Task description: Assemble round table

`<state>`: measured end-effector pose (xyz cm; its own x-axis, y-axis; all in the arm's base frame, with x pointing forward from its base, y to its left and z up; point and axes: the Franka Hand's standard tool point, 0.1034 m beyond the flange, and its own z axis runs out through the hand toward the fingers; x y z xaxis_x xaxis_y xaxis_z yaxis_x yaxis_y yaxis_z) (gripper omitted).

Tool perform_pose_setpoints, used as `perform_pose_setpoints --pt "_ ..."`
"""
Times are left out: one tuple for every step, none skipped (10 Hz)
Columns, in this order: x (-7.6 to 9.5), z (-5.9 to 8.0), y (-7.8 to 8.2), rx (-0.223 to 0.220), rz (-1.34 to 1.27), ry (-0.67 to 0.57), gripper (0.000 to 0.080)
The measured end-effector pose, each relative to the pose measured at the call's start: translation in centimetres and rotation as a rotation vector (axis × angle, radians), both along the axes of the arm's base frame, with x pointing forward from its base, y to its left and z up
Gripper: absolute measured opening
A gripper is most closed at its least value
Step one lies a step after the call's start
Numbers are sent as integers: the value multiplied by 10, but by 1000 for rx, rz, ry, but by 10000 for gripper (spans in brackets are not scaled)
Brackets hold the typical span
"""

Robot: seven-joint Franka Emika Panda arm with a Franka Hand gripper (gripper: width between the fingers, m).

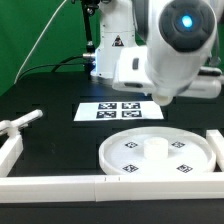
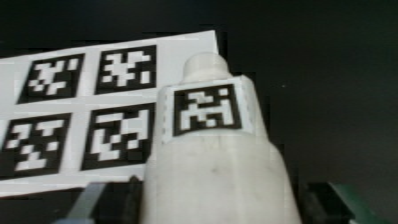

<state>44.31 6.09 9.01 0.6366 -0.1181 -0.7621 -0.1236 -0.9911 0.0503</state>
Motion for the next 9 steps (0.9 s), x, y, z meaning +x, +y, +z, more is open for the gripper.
perform_pose_setpoints --pt "19 29 -9 23 3 -110 403" --pt "29 47 -14 32 7 -213 403" --pt "24 49 -13 25 27 -222 404" --pt "33 43 -10 21 32 -293 404" --pt "36 45 -9 20 32 -377 405" --pt "32 47 -9 19 30 -406 406" --pt "42 44 -8 21 31 -488 406" --pt "60 42 -6 44 39 -581 406" --pt "73 42 -8 50 40 -636 406"
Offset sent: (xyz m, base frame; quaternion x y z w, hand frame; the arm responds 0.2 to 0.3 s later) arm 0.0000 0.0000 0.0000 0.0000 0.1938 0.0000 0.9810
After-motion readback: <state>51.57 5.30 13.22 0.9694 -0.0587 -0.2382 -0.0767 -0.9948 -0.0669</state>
